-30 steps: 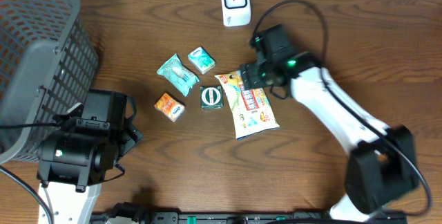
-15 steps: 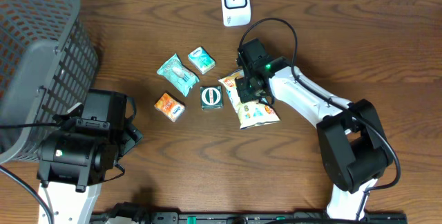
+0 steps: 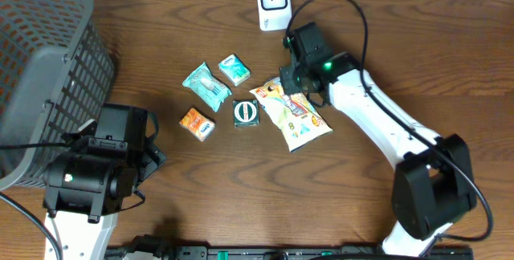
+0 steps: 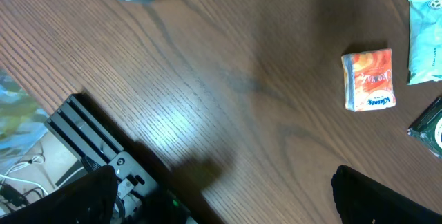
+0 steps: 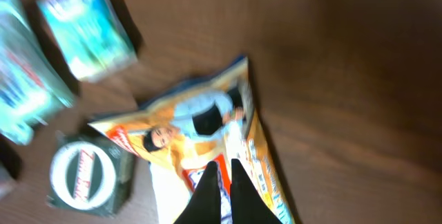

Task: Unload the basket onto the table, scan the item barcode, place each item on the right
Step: 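Grasp the wipes pack and raise it under the scanner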

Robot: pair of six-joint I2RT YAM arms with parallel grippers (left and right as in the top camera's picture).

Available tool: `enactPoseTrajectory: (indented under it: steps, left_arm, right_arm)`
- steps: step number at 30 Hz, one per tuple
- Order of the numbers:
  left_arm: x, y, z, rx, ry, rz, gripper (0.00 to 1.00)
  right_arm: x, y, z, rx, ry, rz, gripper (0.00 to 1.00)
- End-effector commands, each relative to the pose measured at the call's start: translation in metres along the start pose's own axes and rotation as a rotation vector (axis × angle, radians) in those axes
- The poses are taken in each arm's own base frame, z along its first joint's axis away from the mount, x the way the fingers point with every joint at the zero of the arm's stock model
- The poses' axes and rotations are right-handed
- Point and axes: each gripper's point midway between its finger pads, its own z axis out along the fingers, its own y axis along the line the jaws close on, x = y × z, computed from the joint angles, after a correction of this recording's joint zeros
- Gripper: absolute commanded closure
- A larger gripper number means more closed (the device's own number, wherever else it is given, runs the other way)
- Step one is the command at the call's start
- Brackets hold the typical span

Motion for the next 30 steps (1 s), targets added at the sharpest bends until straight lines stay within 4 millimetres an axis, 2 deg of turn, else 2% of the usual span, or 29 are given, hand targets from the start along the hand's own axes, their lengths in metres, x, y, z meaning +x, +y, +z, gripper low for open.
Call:
enactPoseTrajectory:
  steps: [1,3,5,8,9,10,13,16,17,19,21,23,24,25,27,30]
  left_arm:
    - [-0.005,0.001,-0.005,0.004,-0.025,-0.020,0.02]
    - [-0.005,0.001,-0.005,0.004,-0.025,-0.020,0.03]
    - [-0.005,0.001,-0.005,0.004,-0.025,-0.019,0.02]
    - [-0.005,0.001,-0.005,0.004,-0.025,-0.020,0.02]
    - [-0.005,0.001,-0.005,0.004,-0.025,-0.020,0.02]
    - [-0.005,0.001,-0.005,0.004,-0.025,-0.020,0.03]
    - [-0.005,0.001,-0.005,0.004,-0.025,-0.020,0.02]
    - [-0.005,0.001,-0.005,0.004,-0.025,-0.019,0.02]
    - [-0.005,0.001,-0.005,0.004,-0.025,-0.020,0.03]
    - [-0.005,0.001,-0.005,0.004,-0.025,-0.019,0.02]
    - [-0.005,0.001,-0.005,0.004,-0.025,-0.020,0.03]
    - [-0.005,0.001,-0.005,0.004,-0.025,-0.020,0.02]
    - [-0.005,0.001,-0.005,0.004,-0.025,-0.019,0.02]
    - [-0.005,0.001,-0.005,0.004,-0.025,-0.020,0.03]
    - [-0.005,0.001,-0.005,0.004,-0.025,-0.020,0.02]
    - [-0.005,0.001,-0.005,0.004,-0.025,-0.020,0.03]
  right_arm:
    - [-0.005,-0.005,-0.007,0.027,-0.015,-0.006,0.94]
    - [0.005,-0.004,-0.007,0.018,0.027,-0.036,0.57]
    - [0.023,0.003,-0.005,-0.019,0.095,-0.106,0.36]
    - [0.053,0.007,0.002,-0.033,0.202,-0.168,0.09]
    - [0.067,0.005,0.009,-0.024,0.239,-0.172,0.05]
    - [0.073,0.003,0.013,-0.022,0.255,-0.172,0.05]
    - [0.094,-0.001,0.031,-0.015,0.296,-0.174,0.09]
    - [0.108,-0.001,0.046,-0.017,0.333,-0.174,0.26]
    - [0.112,-0.001,0.051,-0.015,0.349,-0.176,0.29]
    - [0.118,-0.002,0.058,-0.012,0.368,-0.176,0.30]
    - [0.122,-0.003,0.062,-0.009,0.381,-0.176,0.36]
    - [0.123,-0.003,0.064,-0.008,0.387,-0.176,0.48]
    - [0.123,-0.003,0.064,-0.009,0.385,-0.176,0.58]
    - [0.122,-0.003,0.064,-0.009,0.380,-0.176,0.74]
    - [0.118,-0.001,0.065,-0.011,0.365,-0.165,0.99]
    - [0.104,0.001,0.063,-0.012,0.334,-0.144,0.99]
